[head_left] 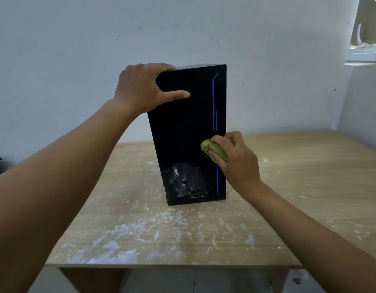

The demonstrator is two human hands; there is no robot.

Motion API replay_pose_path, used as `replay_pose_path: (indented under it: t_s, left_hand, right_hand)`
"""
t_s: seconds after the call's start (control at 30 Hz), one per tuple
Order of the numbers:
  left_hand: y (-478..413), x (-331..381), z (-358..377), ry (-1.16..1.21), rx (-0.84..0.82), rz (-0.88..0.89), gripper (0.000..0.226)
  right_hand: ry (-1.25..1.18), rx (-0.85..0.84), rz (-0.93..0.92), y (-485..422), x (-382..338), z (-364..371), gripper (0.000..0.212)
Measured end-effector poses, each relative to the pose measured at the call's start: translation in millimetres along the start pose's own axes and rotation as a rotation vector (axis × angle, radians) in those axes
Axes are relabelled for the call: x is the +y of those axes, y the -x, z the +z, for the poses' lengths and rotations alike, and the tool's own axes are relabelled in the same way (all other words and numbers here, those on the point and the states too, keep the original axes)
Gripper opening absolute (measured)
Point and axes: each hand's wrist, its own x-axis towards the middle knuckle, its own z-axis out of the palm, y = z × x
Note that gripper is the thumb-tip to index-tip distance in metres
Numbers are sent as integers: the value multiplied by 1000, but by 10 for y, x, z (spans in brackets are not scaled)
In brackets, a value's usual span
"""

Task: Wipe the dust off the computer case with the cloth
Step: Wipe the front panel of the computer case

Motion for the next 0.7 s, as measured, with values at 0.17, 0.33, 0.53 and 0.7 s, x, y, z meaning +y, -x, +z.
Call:
replay_pose_path:
  t_s: [0.17, 0.33, 0.53, 0.7]
  left_hand:
    - [-3, -8, 11, 12, 1, -7, 94]
    - [6, -9, 4, 28, -8, -12, 89]
    - [-2, -14, 9, 30, -14, -17, 85]
    - [-4, 1, 3, 21, -28, -44, 96]
  right_hand:
    - [21, -83, -11, 399, 56, 125, 25]
    - [109, -151, -40, 702, 87, 258, 21]
    - [140, -194, -87, 753, 127, 270, 29]
    - [71, -158, -53, 488, 51, 153, 19]
